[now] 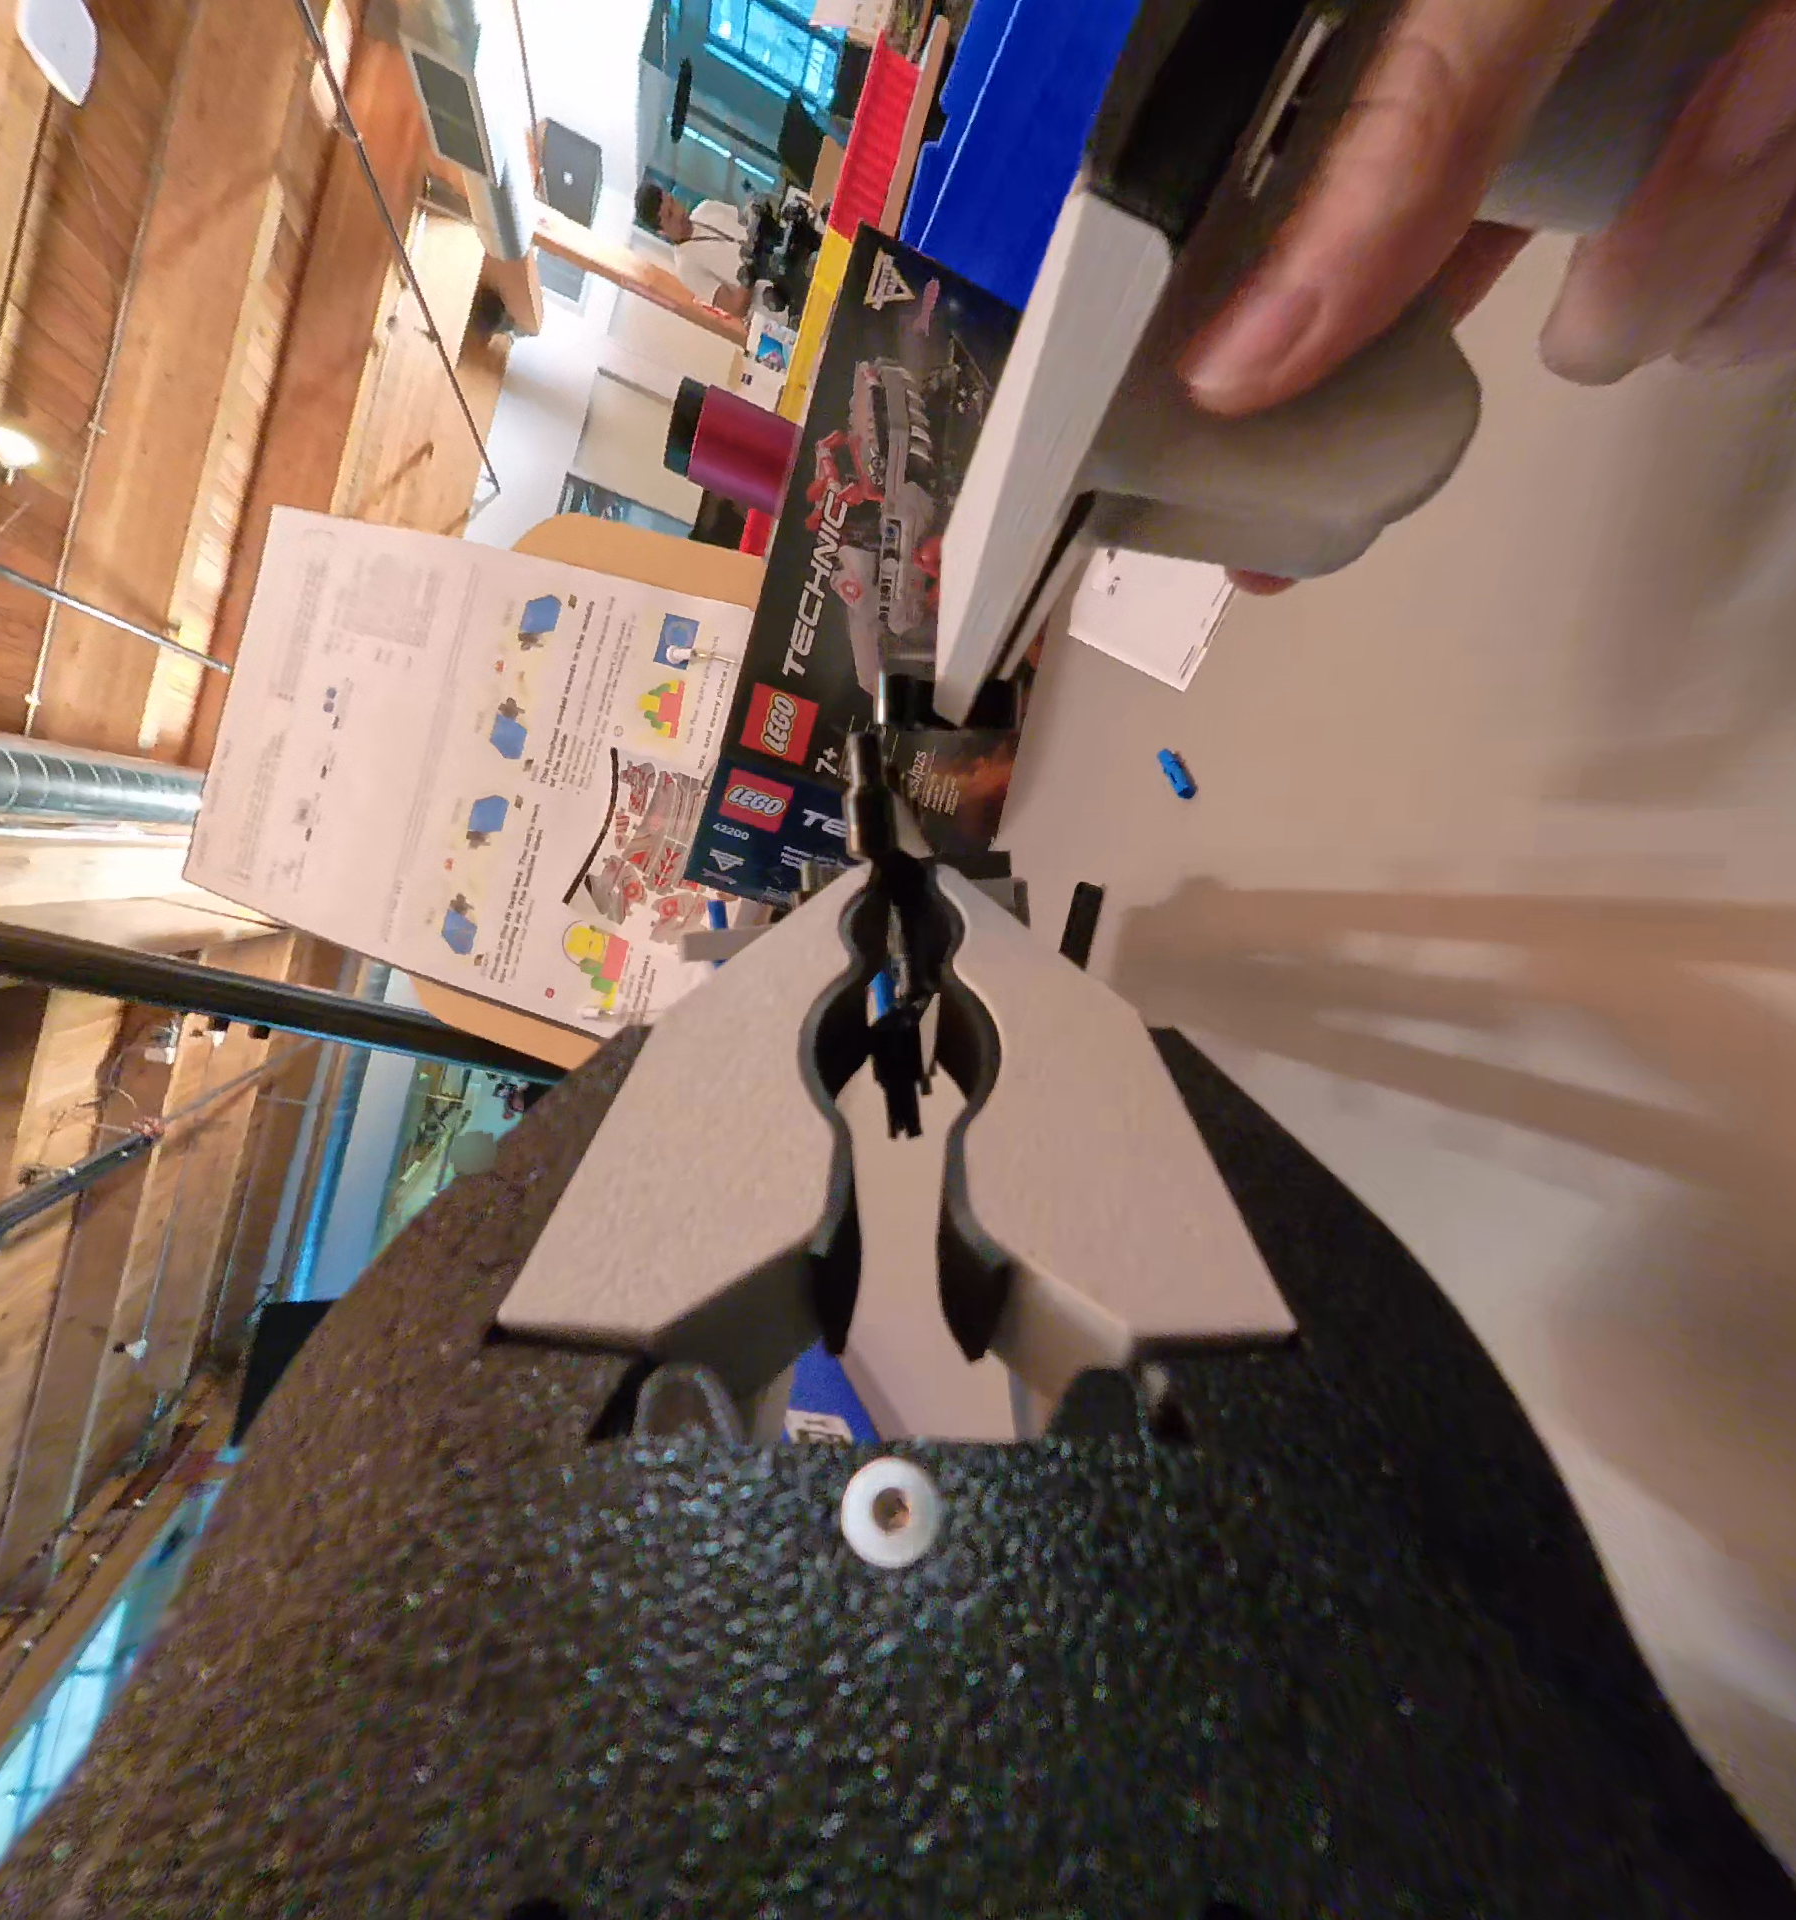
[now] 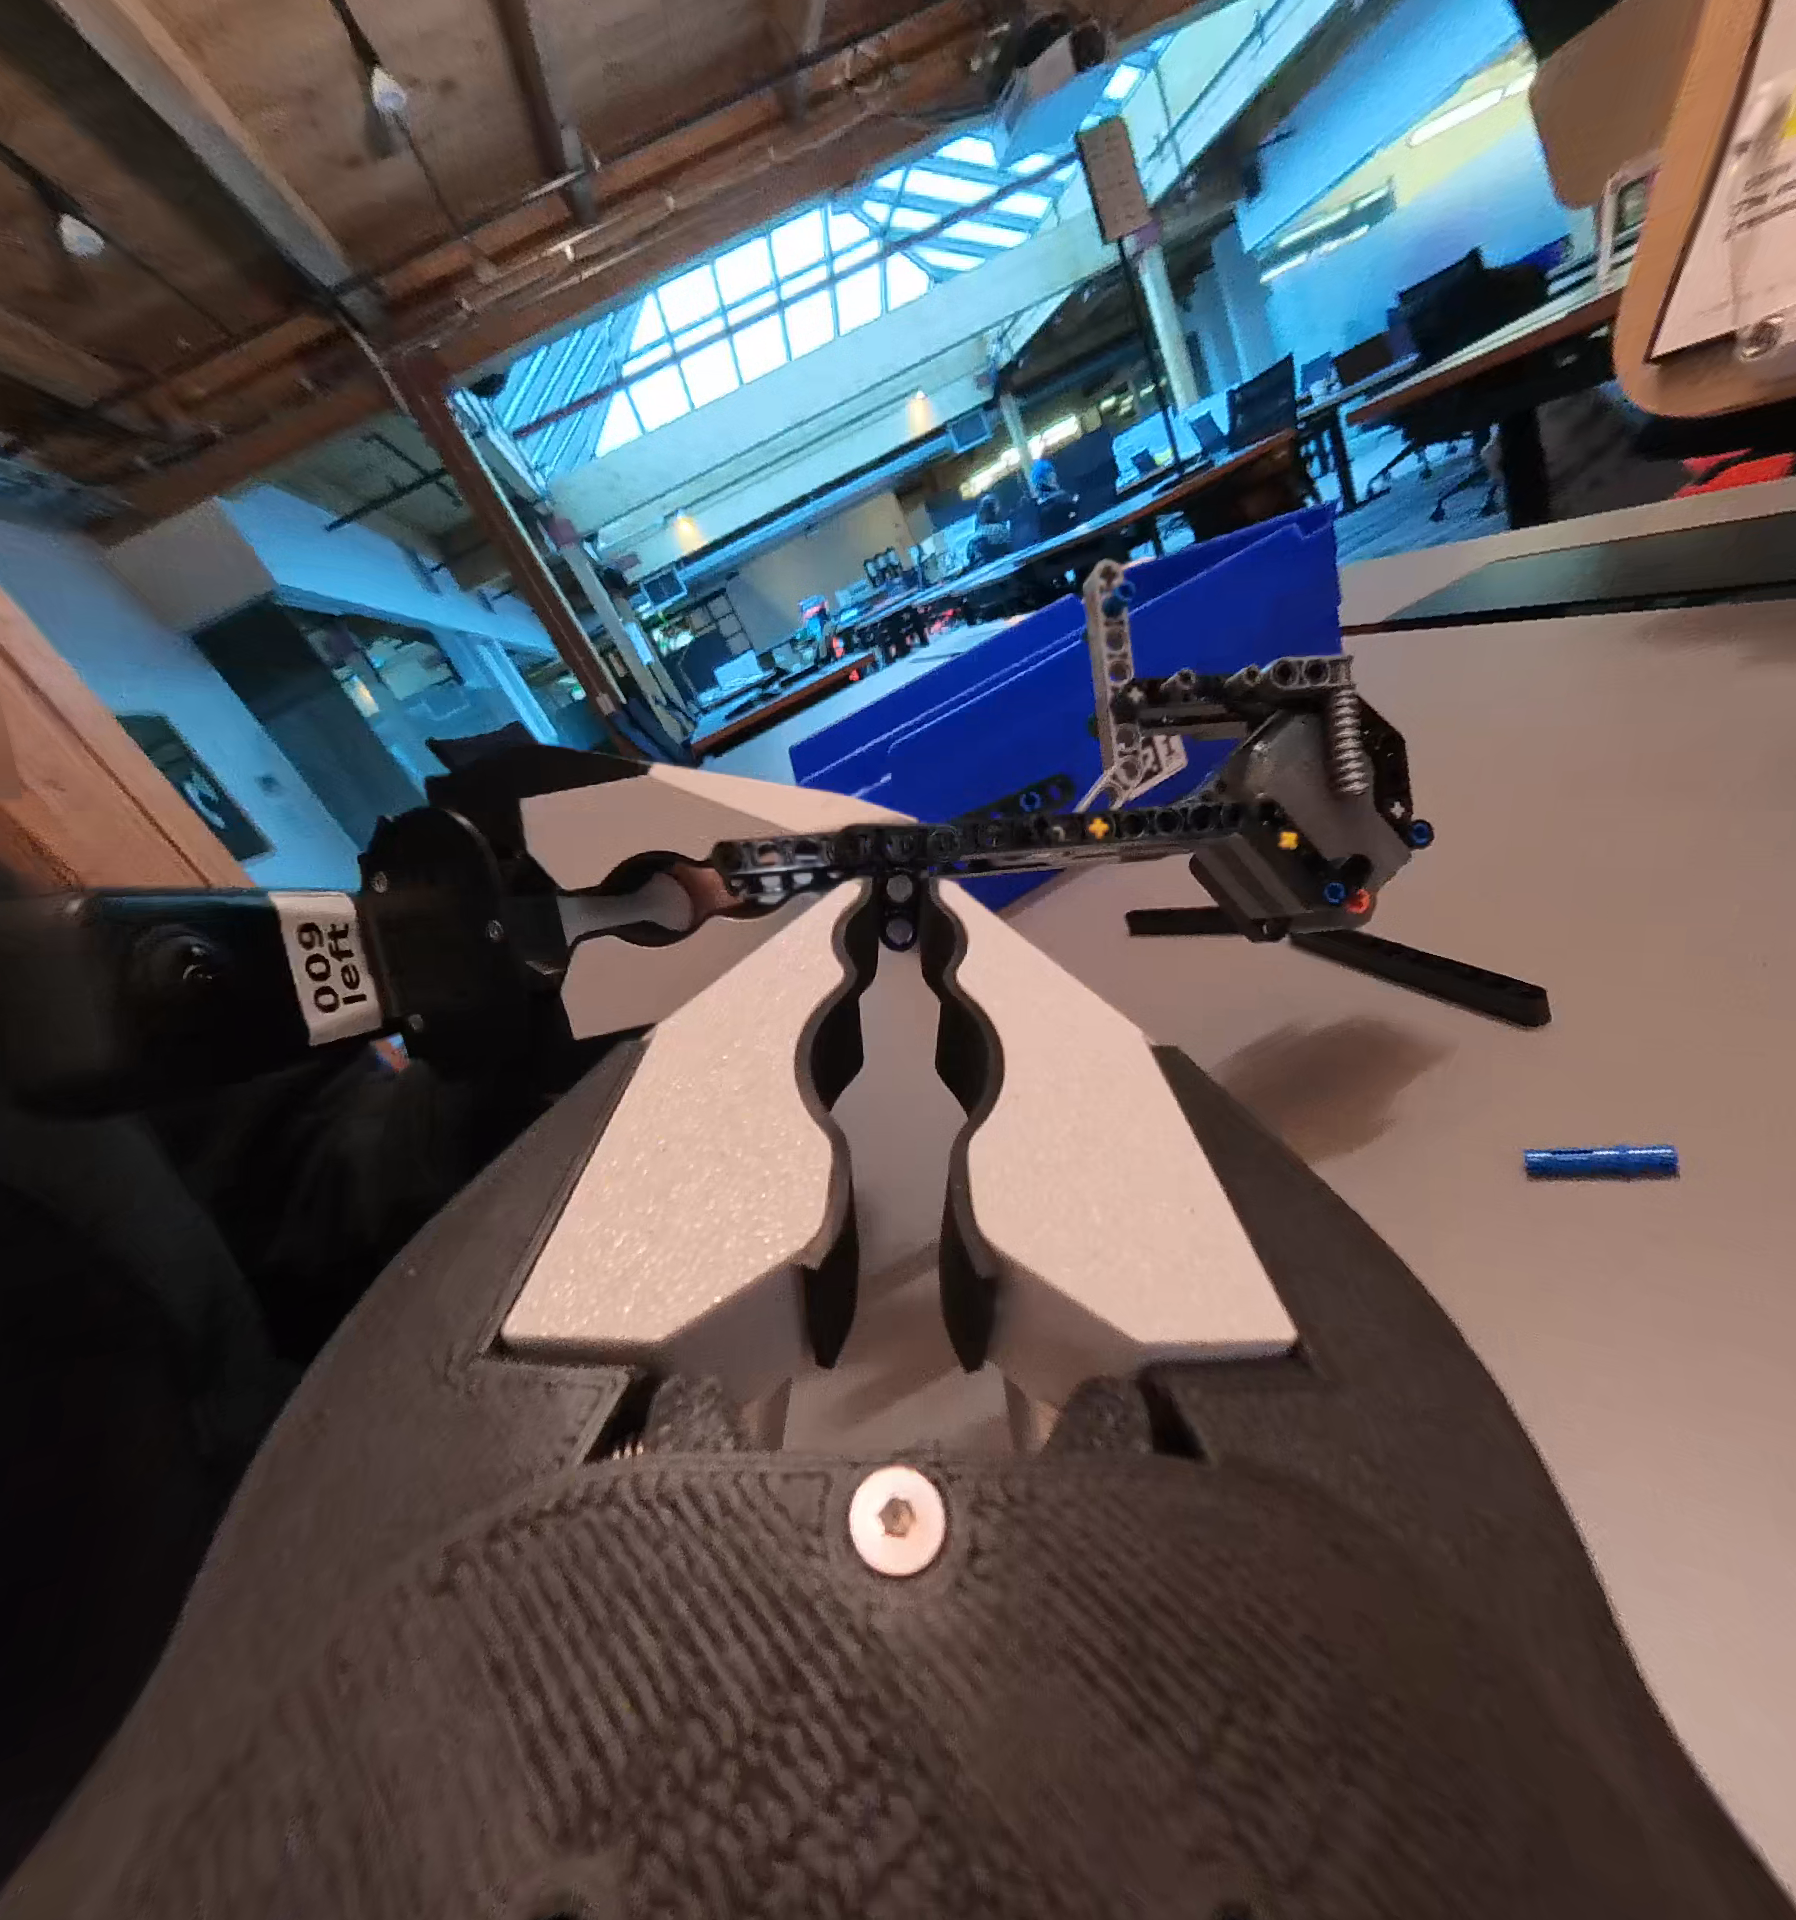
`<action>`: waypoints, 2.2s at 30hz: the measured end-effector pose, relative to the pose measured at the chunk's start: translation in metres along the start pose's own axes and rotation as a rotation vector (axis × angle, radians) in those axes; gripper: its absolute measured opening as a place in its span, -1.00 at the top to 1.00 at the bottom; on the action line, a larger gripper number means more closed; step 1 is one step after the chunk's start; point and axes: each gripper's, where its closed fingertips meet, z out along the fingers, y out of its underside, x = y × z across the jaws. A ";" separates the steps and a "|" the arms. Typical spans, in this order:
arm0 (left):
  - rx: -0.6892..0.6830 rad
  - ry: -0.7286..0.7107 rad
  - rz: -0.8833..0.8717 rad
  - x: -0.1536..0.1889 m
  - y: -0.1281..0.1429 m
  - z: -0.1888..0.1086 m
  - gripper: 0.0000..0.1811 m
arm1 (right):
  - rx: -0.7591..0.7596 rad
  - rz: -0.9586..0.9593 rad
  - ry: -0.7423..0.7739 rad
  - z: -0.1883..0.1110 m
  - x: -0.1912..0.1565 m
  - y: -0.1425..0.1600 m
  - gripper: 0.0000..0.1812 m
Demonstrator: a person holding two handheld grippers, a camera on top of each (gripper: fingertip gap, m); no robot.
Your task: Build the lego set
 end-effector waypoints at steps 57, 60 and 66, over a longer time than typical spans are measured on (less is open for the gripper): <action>0.005 0.185 0.430 0.046 0.007 -0.033 0.97 | -0.592 -0.091 -0.212 -0.004 -0.020 0.072 0.94; -0.012 0.117 0.393 0.042 0.007 -0.035 0.97 | -0.554 -0.079 -0.221 -0.002 -0.023 0.068 0.94; 0.003 0.127 0.348 0.033 -0.001 -0.036 0.98 | -0.455 -0.050 -0.253 -0.002 -0.030 0.056 0.94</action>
